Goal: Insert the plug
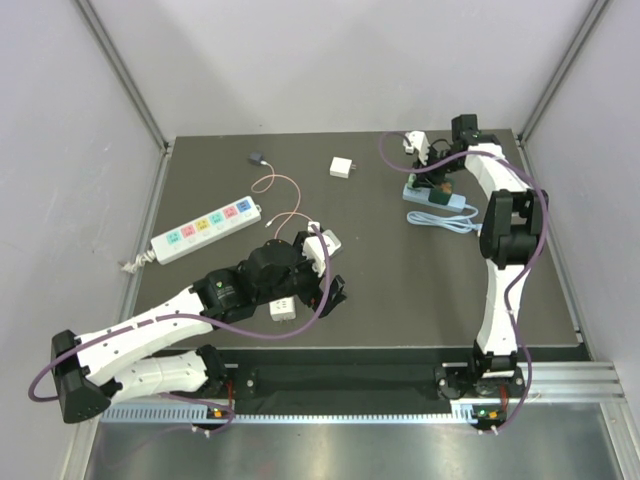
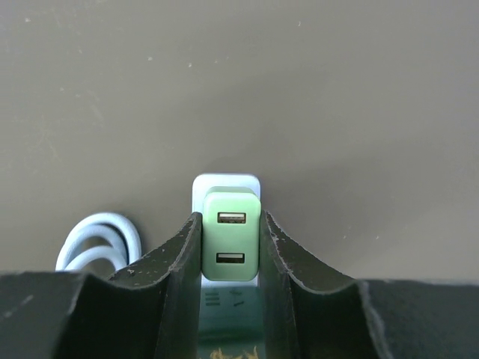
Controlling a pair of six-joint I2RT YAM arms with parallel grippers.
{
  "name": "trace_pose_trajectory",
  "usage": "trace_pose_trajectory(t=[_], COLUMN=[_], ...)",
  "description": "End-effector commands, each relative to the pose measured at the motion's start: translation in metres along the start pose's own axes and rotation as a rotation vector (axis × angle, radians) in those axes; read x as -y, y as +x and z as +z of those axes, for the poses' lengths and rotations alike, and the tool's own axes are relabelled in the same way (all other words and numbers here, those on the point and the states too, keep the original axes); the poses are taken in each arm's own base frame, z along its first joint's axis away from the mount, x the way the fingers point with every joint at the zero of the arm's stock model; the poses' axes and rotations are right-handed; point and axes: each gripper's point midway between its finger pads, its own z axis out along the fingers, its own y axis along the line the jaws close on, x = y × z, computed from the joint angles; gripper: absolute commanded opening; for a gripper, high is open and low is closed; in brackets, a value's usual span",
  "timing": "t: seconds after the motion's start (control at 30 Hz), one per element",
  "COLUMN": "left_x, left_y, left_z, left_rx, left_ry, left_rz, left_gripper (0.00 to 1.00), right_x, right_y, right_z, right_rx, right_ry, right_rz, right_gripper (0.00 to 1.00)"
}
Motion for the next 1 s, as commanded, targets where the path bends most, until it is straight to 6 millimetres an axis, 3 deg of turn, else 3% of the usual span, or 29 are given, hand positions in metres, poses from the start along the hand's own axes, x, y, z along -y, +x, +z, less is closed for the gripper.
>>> trace_pose_trajectory(t=[0.0,0.33,0.7,0.97], left_x=[0.002,0.003,0.004,0.005], left_y=[-0.012,-0.015,-0.019,-0.019], left_z=[-0.004,-0.007,-0.011,-0.012], left_rx=[0.048,0.065,0.081,0.083], left_ry=[0.006,0.012,0.020,0.024], left_rz=[0.014,0.020,0.015,0.016], left_gripper=[0.98,0.98,0.98,0.98], right_x=[0.012,0.016,0.021,0.015], right_y=[-0.014,0.005,-0.007,-0.003], right_z=[-0.002,-0.002,-0.013,-0.016], right_rx=[0.075,0.002,0.033,0.012], right_ry=[-0.003,0.012,0.028,0.027], right_rz=[-0.053,-0.059,-0.060,-0.057], right_gripper=[0.00,0.00,0.00,0.00])
